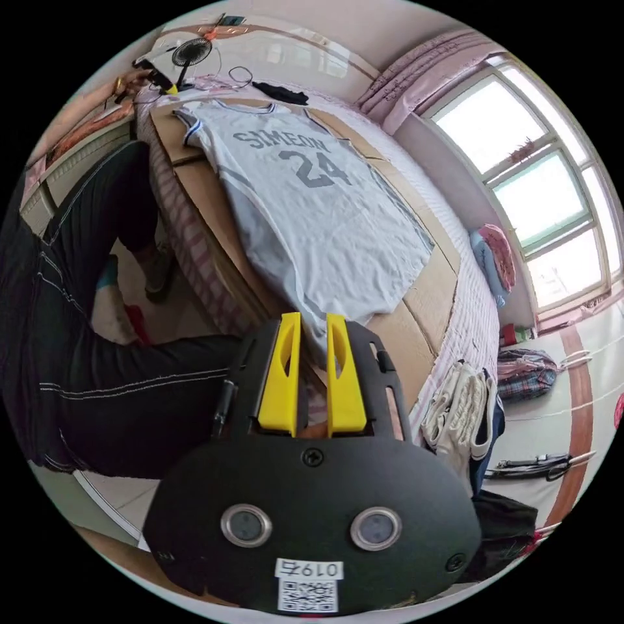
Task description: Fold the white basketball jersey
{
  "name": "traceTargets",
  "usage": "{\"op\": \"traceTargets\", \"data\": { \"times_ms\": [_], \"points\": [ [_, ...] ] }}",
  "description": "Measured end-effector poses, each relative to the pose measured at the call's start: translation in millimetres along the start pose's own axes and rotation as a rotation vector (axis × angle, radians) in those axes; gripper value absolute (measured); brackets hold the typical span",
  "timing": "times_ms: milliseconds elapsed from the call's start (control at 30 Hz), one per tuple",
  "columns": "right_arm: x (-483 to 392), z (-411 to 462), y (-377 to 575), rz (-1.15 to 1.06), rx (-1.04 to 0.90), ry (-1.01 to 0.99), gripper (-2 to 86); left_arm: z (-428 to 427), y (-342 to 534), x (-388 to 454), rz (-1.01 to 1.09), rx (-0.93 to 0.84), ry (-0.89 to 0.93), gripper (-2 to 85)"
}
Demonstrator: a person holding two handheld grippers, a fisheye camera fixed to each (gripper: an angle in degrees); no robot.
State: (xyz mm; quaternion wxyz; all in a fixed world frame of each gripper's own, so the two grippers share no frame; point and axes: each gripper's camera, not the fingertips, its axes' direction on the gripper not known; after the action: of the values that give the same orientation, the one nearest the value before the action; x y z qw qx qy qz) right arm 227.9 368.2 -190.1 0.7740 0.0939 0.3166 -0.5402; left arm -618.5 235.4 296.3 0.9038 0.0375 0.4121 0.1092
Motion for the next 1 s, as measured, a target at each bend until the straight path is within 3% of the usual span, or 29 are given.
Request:
{"op": "traceTargets", "data": {
  "times_ms": [133,200,267,367,500,700,833,1000],
  "points": [
    [8,-41,10,0.245,0.214,0.085,6.5,-44,41,168,0.277,0.277,-0.094,6.7],
    [6,-45,9,0.351,0.258,0.213,5.7,-31,54,245,0.412,0.298,-0.111,7.1],
    [1,-48,8,0.433,0.296,0.327,4.9,0,68,333,0.565,0.281,-0.239,7.9],
    [-15,-57,12,0.473,0.343,0.519,2.6,31,84,403,0.689,0.251,-0.381,8.5],
    [-36,-68,22,0.412,0.371,0.686,-0.4,50,96,447,0.783,0.197,-0.503,8.5],
    [-18,-93,46,0.469,0.408,0.698,0.1,60,95,478,0.794,0.127,-0.603,6.7],
    [-6,-102,54,0.465,0.403,0.704,-0.3,41,98,486,0.769,0.128,-0.548,3.5],
    [18,-113,69,0.495,0.434,0.651,-0.8,-15,108,466,0.642,0.213,-0.343,2.1]
  ]
}}
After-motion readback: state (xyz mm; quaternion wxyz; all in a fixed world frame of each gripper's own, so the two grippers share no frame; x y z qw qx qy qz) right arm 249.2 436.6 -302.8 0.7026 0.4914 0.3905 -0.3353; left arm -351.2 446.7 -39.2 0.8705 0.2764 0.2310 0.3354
